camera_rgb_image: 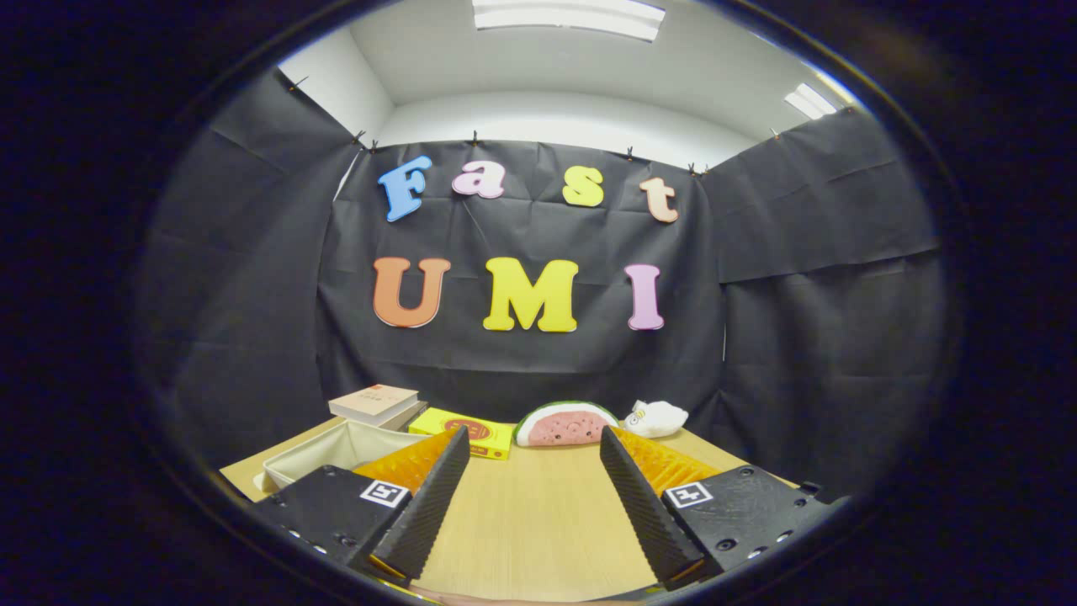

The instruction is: Open the storage box then place both shoes into the box .Put the left shoe in first, then the right shoe, with the right side of both shoes facing outward in a uniform manner.

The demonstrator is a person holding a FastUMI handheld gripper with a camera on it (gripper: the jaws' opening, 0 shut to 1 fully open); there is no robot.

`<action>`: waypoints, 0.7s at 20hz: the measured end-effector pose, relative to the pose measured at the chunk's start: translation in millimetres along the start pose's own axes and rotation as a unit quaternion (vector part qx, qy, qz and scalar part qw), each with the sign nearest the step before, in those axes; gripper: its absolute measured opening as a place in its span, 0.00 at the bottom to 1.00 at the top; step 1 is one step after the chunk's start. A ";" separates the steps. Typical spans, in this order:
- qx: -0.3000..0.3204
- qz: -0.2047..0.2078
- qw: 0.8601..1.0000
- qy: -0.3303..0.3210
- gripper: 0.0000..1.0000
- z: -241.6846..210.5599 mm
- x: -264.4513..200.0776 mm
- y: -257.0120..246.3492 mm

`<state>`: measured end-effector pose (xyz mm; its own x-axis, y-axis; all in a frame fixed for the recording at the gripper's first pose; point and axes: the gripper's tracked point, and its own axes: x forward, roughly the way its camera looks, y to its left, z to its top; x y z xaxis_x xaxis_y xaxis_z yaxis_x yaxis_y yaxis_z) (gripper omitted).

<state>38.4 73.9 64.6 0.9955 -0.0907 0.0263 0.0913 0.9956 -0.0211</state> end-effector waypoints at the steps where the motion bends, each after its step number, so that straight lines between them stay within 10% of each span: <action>1: -0.001 0.001 1.000 0.003 0.95 -4.7 -0.1 -1.4; 14: -0.021 0.012 0.999 0.037 0.95 -53.6 -5.4 -12.2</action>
<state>33.2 60.9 11.2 0.9964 -0.0695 -0.0492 0.0664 0.9959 -0.0621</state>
